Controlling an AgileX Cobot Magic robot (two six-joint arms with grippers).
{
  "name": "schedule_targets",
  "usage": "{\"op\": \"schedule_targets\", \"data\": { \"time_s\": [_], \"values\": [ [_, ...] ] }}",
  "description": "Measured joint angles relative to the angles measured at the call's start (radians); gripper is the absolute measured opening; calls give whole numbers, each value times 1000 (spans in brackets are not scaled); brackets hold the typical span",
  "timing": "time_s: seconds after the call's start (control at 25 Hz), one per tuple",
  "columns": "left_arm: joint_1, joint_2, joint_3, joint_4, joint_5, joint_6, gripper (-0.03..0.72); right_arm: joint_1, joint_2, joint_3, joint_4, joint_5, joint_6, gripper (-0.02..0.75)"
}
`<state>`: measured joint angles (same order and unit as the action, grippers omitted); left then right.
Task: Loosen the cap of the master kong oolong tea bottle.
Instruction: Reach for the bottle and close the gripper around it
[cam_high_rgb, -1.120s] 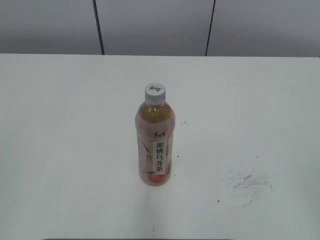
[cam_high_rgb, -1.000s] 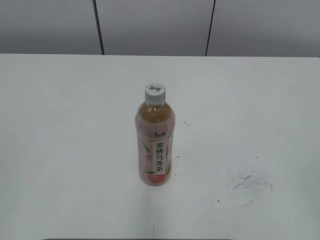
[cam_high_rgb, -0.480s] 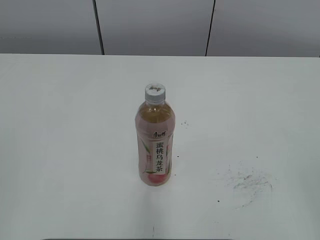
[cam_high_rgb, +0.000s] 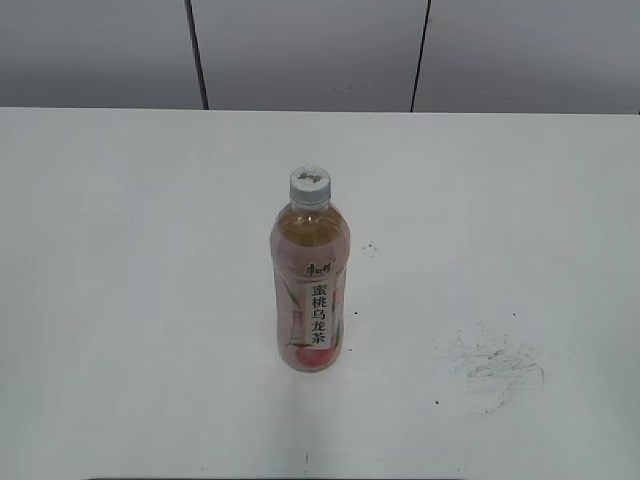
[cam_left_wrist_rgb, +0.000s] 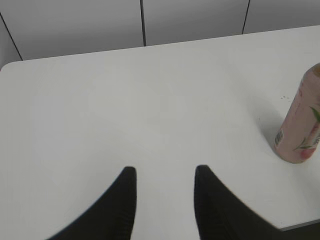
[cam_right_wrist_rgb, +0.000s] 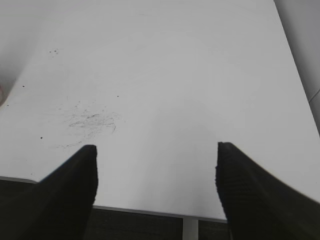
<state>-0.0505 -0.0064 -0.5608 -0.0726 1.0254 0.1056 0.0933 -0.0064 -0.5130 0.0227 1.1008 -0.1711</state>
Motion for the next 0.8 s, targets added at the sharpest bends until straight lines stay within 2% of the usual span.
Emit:
{"op": "schedule_targets", "data": {
  "time_s": [0.28,0.56,0.8],
  "values": [
    [0,0,-13,0,-62,0,239,0,0,0,0,0,0,554],
    [-2,104,0,-65,-435,0,250,0,0,0,0,0,0,554],
    [-10,346,71,-156,-699,0,333,0,0,0,0,-1,0,554]
  ]
}}
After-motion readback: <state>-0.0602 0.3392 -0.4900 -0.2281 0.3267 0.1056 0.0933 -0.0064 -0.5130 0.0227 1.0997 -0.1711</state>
